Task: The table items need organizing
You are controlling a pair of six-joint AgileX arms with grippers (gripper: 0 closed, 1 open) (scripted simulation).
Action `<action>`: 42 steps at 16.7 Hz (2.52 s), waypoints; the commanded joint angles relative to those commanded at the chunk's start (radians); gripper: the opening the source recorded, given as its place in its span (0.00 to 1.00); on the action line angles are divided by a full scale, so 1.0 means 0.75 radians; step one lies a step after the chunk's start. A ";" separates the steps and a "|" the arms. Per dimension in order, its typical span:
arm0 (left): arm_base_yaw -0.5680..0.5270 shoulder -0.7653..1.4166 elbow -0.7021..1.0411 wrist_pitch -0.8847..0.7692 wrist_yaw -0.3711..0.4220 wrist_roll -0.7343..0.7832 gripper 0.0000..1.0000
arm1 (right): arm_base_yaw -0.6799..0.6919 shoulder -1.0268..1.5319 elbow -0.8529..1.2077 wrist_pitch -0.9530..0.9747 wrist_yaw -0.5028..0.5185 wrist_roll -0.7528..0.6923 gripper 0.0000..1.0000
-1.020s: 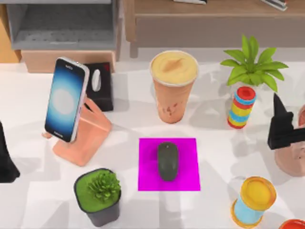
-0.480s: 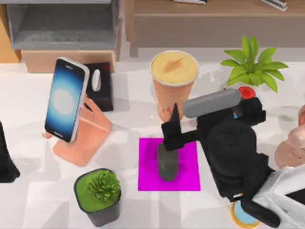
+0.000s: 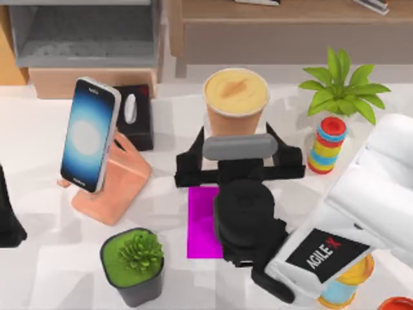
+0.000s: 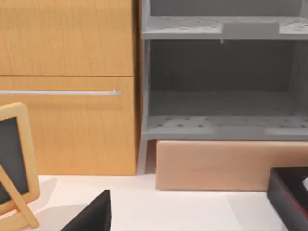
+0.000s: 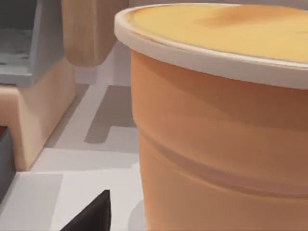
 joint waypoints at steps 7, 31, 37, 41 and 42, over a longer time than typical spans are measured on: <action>0.000 0.000 0.000 0.000 0.000 0.000 1.00 | -0.010 0.056 0.060 0.061 0.034 0.003 1.00; 0.000 0.000 0.000 0.000 0.000 0.000 1.00 | -0.092 0.100 0.176 -0.009 -0.048 0.000 0.10; 0.000 0.000 0.000 0.000 0.000 0.000 1.00 | -0.092 0.100 0.176 -0.009 -0.048 0.000 0.00; 0.000 0.000 0.000 0.000 0.000 0.000 1.00 | -0.089 0.098 0.175 -0.009 -0.048 0.002 0.00; 0.000 0.000 0.000 0.000 0.000 0.000 1.00 | -0.088 0.094 0.175 -0.012 -0.048 0.002 0.00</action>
